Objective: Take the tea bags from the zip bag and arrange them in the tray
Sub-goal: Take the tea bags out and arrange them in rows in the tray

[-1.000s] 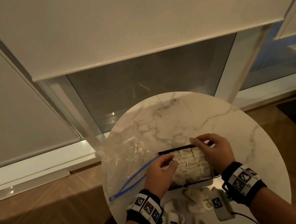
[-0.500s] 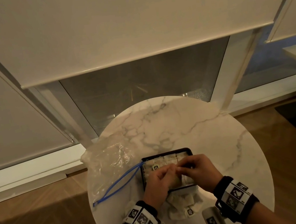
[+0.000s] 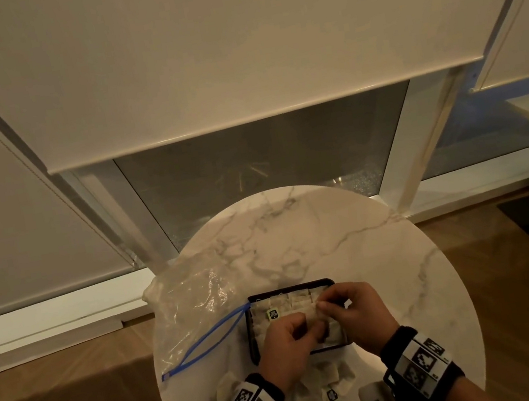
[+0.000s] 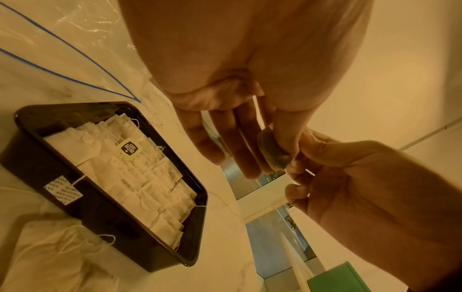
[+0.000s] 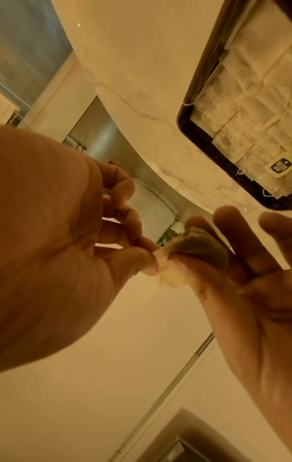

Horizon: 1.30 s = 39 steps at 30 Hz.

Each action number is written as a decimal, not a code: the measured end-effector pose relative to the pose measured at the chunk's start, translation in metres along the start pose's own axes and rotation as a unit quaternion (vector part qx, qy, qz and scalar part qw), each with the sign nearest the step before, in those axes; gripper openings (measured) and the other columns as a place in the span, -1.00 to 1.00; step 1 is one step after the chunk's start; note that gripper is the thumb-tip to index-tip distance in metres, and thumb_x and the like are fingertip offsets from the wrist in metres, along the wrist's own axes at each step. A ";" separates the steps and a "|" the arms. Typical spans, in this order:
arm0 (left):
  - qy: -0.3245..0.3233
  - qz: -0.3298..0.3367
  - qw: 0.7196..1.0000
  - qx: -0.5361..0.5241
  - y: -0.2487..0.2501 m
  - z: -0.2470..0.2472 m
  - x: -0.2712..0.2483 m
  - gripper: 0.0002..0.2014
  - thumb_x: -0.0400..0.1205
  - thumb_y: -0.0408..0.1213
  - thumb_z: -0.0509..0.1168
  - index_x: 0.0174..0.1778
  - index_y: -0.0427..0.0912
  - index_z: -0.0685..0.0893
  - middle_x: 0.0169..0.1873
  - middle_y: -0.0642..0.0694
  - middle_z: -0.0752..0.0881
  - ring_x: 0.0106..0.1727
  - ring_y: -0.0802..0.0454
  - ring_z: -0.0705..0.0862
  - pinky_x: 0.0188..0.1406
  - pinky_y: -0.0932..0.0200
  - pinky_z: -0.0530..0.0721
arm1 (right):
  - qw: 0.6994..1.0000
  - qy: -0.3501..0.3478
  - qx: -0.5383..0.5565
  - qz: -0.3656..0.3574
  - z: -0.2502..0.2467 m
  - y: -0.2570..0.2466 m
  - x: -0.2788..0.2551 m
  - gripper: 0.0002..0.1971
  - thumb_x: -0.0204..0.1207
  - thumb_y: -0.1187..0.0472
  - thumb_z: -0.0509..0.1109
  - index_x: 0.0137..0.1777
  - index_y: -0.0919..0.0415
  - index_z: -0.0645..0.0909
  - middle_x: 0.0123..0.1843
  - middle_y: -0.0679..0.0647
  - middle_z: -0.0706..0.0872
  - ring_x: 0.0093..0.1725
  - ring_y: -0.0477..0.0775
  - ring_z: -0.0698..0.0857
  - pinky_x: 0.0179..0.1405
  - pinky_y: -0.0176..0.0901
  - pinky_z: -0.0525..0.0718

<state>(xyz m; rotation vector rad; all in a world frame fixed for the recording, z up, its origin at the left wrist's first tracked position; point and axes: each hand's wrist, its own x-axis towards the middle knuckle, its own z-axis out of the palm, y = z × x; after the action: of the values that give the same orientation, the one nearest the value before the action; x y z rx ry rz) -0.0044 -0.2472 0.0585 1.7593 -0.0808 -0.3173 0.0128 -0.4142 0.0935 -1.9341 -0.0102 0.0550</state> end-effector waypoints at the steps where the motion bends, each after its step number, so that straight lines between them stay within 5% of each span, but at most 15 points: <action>1: 0.003 0.004 1.000 0.007 0.000 0.001 0.000 -0.86 0.65 -0.15 0.43 -0.17 -0.07 0.84 -0.21 -0.05 0.85 -0.09 0.02 0.82 0.00 0.05 0.79 | 1.000 0.006 0.001 0.000 0.000 0.001 0.000 -0.83 0.44 0.37 0.54 -0.30 0.10 0.78 -0.36 -0.07 0.78 -0.35 -0.22 0.67 -0.27 -0.42 0.59; 4: 0.035 0.013 0.999 0.039 -0.002 0.001 0.002 -0.82 0.61 -0.03 0.44 -0.19 -0.02 0.85 -0.21 0.02 0.83 -0.10 0.10 0.78 -0.01 0.11 0.74 | 1.000 0.006 0.012 0.001 -0.001 0.005 -0.003 -0.88 0.48 0.30 0.54 -0.21 0.04 0.79 -0.29 -0.10 0.80 -0.27 -0.16 0.72 -0.21 -0.38 0.64; 8: 0.082 -0.006 0.996 -0.035 0.009 0.001 0.002 -0.94 0.63 -0.19 0.47 -0.05 -0.04 0.85 -0.20 0.02 0.87 -0.12 0.06 0.82 -0.10 0.16 0.77 | 0.998 -0.013 0.046 0.032 -0.005 0.006 -0.004 -0.84 0.48 0.20 0.55 0.02 -0.01 0.75 -0.17 -0.06 0.80 -0.20 -0.15 0.73 -0.16 -0.30 0.70; 12: 0.119 -0.019 0.991 -0.061 0.016 0.000 0.004 -0.94 0.59 -0.22 0.50 -0.07 -0.10 0.81 -0.24 -0.09 0.84 -0.19 -0.08 0.81 -0.21 0.12 0.79 | 0.997 -0.058 0.053 0.029 -0.002 0.010 -0.003 -0.89 0.49 0.25 0.55 -0.03 0.04 0.77 -0.17 -0.01 0.83 -0.18 -0.02 0.78 -0.18 -0.20 0.72; 15: 0.124 -0.022 0.989 -0.080 0.018 -0.002 0.006 -0.96 0.60 -0.28 0.49 -0.08 -0.15 0.80 -0.25 -0.13 0.85 -0.17 -0.15 0.82 -0.21 0.13 0.79 | 0.995 -0.064 0.067 0.029 0.001 0.006 -0.001 -0.88 0.52 0.29 0.51 -0.02 0.06 0.77 -0.17 0.00 0.85 -0.20 -0.04 0.79 -0.27 -0.30 0.66; 22: 0.148 -0.054 0.982 -0.102 0.015 -0.006 0.010 -0.93 0.65 -0.24 0.44 -0.01 -0.12 0.79 -0.18 -0.07 0.85 -0.16 -0.03 0.82 -0.20 0.19 0.78 | 0.993 -0.059 0.068 0.071 0.001 0.008 0.005 -0.90 0.53 0.31 0.49 -0.08 0.11 0.79 -0.21 0.00 0.85 -0.22 0.03 0.79 -0.33 -0.20 0.71; 26: 0.206 -0.076 0.975 0.019 -0.019 -0.019 0.018 -0.97 0.61 -0.22 0.47 -0.08 0.00 0.79 -0.17 0.05 0.81 -0.06 0.07 0.78 -0.07 0.27 0.76 | 0.990 -0.025 0.065 0.123 -0.001 0.024 0.015 -0.90 0.51 0.31 0.52 -0.17 0.11 0.79 -0.25 0.00 0.85 -0.23 -0.06 0.79 -0.30 -0.15 0.73; 31: 0.145 -0.121 0.951 0.244 -0.053 -0.041 0.013 -0.89 0.58 -0.14 0.45 -0.01 0.13 0.72 -0.06 0.18 0.68 -0.02 0.20 0.69 0.04 0.23 0.73 | 0.982 -0.030 -0.033 0.183 0.004 0.069 0.033 -0.93 0.43 0.23 0.59 -0.12 0.10 0.77 -0.18 -0.02 0.81 -0.12 -0.01 0.78 0.05 -0.02 0.76; 35: 0.098 -0.140 0.921 0.350 -0.066 -0.045 0.012 -0.81 0.62 -0.10 0.36 0.13 0.04 0.75 0.09 0.06 0.64 0.11 0.11 0.63 0.12 0.26 0.64 | 0.969 -0.066 -0.138 0.193 0.010 0.082 0.044 -0.89 0.45 0.15 0.57 -0.08 0.03 0.70 -0.11 -0.08 0.74 -0.09 -0.07 0.69 -0.22 -0.37 0.57; 39: 0.084 -0.131 0.905 0.397 -0.071 -0.045 0.012 -0.82 0.66 -0.09 0.32 0.10 0.00 0.77 0.17 0.01 0.63 0.20 0.05 0.59 0.25 0.14 0.64 | 0.947 -0.123 -0.228 0.189 0.017 0.085 0.056 -0.89 0.46 0.10 0.54 -0.17 -0.03 0.64 -0.14 -0.08 0.70 -0.13 -0.08 0.65 -0.16 -0.31 0.51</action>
<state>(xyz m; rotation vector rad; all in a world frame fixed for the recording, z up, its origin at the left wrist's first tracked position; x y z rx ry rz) 0.0100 -0.1922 -0.0047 2.6138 0.1810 -0.3516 0.0660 -0.4270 0.0067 -2.3552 0.1981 0.5972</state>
